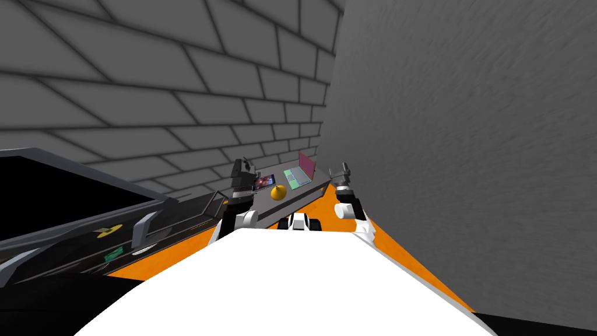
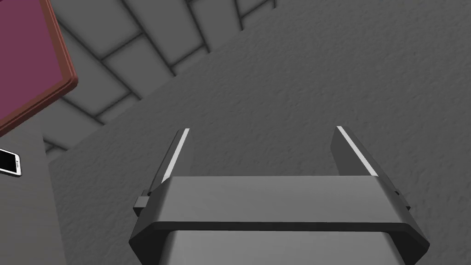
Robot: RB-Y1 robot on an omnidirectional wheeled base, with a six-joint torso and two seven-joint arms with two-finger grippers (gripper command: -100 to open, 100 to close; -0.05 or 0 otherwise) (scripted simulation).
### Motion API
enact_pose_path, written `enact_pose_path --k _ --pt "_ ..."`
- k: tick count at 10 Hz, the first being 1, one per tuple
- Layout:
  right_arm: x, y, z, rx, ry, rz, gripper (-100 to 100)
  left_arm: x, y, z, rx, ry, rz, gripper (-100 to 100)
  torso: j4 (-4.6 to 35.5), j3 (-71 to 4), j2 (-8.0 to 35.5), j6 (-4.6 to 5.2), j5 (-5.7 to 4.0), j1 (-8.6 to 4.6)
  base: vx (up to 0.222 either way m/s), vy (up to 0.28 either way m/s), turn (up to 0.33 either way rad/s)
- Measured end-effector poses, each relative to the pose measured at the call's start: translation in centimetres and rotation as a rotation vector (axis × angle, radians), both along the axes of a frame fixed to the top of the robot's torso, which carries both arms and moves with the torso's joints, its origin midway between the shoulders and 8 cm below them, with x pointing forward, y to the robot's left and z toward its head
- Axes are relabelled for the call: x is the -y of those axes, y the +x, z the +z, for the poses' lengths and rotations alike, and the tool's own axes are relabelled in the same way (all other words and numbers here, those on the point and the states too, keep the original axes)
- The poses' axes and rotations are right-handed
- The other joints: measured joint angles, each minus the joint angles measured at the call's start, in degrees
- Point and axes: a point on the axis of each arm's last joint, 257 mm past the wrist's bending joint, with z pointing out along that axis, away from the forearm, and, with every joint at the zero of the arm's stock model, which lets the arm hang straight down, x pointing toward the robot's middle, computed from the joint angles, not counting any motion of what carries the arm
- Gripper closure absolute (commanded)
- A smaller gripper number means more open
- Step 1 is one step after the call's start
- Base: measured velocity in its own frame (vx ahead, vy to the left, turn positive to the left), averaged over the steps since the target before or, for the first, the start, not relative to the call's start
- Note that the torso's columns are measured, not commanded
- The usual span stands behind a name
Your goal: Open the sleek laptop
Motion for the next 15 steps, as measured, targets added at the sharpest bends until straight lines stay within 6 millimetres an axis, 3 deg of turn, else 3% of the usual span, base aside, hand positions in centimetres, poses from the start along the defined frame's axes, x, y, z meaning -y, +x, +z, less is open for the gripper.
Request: enact_pose_path --k 5,15 --pt "-1.1 4.2 -2.9 -0.122 0.215 0.122 -100 0.0 0.0 0.0 0.000 0.000 0.000 0 -0.01 -0.02 -0.05 0.00 -0.01 -0.06 0.041 -0.062 -0.014" --pt "-4.7 10.0 -8.5 -0.350 0.592 0.305 -100 0.0 0.0 0.0 0.000 0.000 0.000 0 0.00 0.01 0.01 0.01 0.02 0.07 0.034 -0.056 -0.013"
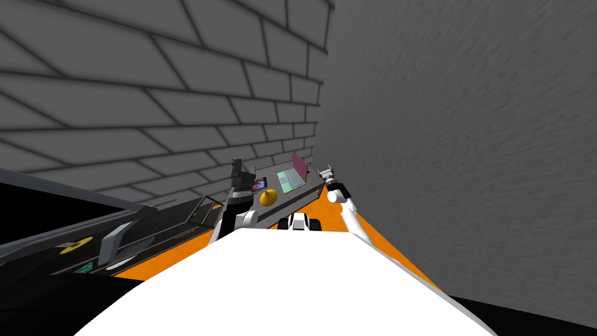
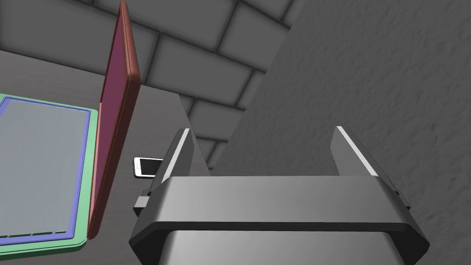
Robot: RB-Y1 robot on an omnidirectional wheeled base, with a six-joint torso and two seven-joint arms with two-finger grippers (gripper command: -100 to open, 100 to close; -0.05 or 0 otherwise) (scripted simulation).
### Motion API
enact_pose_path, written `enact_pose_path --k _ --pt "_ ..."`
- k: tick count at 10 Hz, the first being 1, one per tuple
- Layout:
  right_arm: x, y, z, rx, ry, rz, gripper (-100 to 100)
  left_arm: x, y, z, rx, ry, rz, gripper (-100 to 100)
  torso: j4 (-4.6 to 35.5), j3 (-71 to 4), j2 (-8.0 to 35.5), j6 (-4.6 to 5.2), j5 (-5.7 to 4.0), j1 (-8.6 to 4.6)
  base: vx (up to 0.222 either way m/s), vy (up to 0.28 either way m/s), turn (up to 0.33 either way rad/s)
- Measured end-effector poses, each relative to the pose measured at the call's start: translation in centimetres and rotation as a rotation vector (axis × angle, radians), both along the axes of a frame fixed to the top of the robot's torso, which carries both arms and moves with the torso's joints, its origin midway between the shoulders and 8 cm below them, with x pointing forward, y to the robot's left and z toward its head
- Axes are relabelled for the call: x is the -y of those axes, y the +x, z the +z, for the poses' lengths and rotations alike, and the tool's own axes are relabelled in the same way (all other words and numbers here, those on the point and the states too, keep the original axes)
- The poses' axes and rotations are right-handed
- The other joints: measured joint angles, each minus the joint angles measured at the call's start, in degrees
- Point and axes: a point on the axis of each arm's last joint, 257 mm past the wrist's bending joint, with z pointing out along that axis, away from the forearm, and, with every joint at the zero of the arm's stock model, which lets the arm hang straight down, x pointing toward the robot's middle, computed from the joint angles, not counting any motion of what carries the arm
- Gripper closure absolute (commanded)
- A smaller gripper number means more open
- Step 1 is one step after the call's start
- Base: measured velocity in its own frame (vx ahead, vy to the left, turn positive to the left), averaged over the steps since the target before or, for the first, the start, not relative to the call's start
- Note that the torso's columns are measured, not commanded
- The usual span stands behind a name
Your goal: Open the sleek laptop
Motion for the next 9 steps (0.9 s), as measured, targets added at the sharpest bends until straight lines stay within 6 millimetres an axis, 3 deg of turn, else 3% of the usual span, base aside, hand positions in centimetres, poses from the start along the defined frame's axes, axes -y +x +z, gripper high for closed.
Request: enact_pose_path --k 9 --pt "-5.3 3.9 -4.8 -0.265 0.362 0.164 -100 0.0 0.0 0.0 0.000 0.000 0.000 0 -0.01 -0.03 -0.05 -0.01 -0.02 -0.09 0.035 -0.062 -0.008"
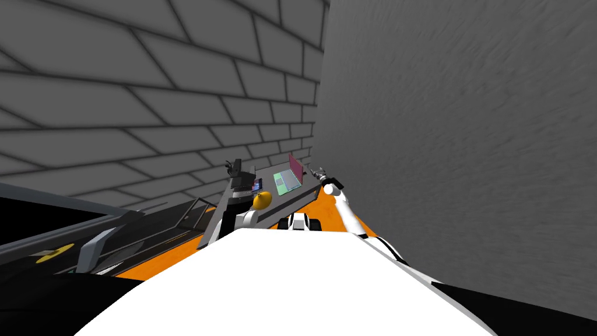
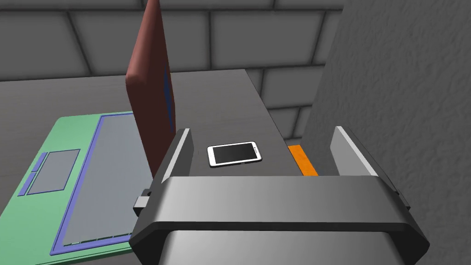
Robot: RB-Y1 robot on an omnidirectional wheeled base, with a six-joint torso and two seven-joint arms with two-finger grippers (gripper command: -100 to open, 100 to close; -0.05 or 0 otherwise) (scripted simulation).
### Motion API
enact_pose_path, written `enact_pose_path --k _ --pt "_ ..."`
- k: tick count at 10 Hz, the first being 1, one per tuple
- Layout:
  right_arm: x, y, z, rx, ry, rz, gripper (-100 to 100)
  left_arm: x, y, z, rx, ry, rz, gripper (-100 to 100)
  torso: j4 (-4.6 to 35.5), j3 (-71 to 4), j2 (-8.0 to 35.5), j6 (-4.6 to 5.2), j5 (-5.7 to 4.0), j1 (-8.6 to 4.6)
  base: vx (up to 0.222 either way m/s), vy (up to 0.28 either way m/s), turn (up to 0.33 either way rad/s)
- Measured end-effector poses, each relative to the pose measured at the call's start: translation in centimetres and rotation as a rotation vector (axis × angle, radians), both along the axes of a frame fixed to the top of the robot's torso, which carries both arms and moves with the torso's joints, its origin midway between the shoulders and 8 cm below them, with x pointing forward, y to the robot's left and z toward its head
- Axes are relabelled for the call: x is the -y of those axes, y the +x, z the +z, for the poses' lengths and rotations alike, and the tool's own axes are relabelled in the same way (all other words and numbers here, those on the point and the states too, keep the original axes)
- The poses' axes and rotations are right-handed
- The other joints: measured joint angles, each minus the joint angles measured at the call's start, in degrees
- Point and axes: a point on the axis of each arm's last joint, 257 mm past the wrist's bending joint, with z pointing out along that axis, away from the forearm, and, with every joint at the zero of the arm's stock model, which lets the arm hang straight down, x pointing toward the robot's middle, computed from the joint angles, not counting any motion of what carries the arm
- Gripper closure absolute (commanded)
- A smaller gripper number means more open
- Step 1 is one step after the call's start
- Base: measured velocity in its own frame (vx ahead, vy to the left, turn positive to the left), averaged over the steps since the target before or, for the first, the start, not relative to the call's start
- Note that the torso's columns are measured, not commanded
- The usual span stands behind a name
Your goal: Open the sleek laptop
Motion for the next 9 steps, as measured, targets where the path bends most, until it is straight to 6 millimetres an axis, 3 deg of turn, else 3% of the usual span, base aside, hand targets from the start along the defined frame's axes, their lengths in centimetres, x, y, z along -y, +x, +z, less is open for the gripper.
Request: enact_pose_path --k 4,9 --pt "-3.5 1.5 -1.6 -0.137 0.168 0.075 -100 0.0 0.0 0.0 0.000 0.000 0.000 0 0.00 0.00 -0.01 0.01 0.00 -0.03 0.029 -0.050 0.006" --pt "-7.7 1.9 -3.2 -0.289 0.350 0.150 -100 0.0 0.0 0.0 0.000 0.000 0.000 0 0.01 0.02 0.03 0.00 0.02 0.05 0.032 -0.059 -0.016"
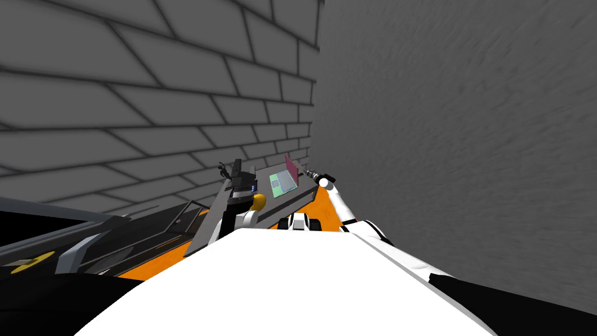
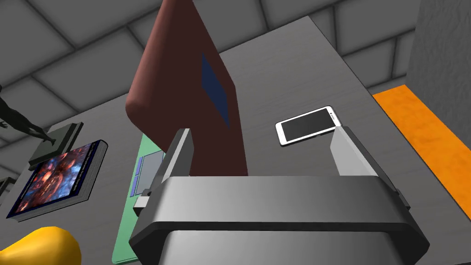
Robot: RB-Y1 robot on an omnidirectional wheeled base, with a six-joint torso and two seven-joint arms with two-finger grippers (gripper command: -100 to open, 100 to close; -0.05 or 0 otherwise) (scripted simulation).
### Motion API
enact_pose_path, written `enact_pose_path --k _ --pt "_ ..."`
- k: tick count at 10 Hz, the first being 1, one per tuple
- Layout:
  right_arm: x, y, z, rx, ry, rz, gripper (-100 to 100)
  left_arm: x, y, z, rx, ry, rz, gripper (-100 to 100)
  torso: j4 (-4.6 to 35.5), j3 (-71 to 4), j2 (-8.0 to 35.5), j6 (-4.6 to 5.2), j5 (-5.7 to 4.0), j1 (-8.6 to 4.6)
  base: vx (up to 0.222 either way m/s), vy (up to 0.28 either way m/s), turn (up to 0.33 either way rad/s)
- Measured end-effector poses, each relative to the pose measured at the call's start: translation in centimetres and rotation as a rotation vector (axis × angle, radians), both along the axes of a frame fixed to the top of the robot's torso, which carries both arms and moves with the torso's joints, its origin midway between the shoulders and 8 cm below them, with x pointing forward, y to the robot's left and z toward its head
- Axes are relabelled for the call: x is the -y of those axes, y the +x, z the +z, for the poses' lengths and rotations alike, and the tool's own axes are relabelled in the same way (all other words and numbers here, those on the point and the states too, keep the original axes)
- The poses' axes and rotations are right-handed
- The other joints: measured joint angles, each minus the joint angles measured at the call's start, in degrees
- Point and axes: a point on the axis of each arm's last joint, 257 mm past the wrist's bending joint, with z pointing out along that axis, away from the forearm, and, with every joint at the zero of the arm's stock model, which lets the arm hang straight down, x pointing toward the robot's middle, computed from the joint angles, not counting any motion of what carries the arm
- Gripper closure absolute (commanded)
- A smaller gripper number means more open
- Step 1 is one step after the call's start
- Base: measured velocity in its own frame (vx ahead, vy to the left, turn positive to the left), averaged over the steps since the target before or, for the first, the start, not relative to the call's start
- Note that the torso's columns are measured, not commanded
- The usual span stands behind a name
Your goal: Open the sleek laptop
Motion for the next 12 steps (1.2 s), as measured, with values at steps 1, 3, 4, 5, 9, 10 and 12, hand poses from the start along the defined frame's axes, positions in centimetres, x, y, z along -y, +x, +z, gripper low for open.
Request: enact_pose_path --k 1,3,4,5,9,10,12 --pt "-1.6 0.0 -0.2 -0.039 0.048 0.022 -100 0.0 0.0 0.0 0.000 0.000 0.000 0 -0.01 -0.01 -0.01 0.00 -0.01 -0.04 0.028 -0.043 0.029" --pt "-5.2 -0.5 -0.6 -0.118 0.147 0.071 -100 0.0 0.0 0.0 0.000 0.000 0.000 0 0.00 -0.01 -0.02 0.02 -0.02 -0.08 0.035 -0.066 -0.040" --pt "-6.9 -0.9 -0.4 -0.153 0.192 0.095 -100 0.0 0.0 0.0 0.000 0.000 0.000 0 -0.01 -0.02 -0.03 0.03 -0.04 -0.14 0.036 -0.062 -0.005" --pt "-8.8 -0.8 -0.2 -0.189 0.239 0.121 -100 0.0 0.0 0.0 0.000 0.000 0.000 0 -0.01 -0.02 -0.03 -0.02 -0.02 -0.05 0.027 -0.039 0.043" --pt "-14.9 -3.1 0.6 -0.273 0.369 0.201 -100 0.0 0.0 0.0 0.000 0.000 0.000 0 0.00 0.00 -0.01 0.00 0.00 -0.02 0.007 -0.015 -0.009" --pt "-15.0 -3.1 0.6 -0.274 0.371 0.203 -100 0.0 0.0 0.0 0.000 0.000 0.000 0 -0.01 -0.01 -0.02 0.01 -0.02 -0.06 0.000 0.000 0.000" --pt "-15.0 -3.1 0.6 -0.274 0.371 0.204 100 0.0 0.0 0.0 0.000 0.000 0.000 0 -0.02 -0.01 -0.03 0.01 -0.01 -0.05 -0.033 0.032 -0.008"
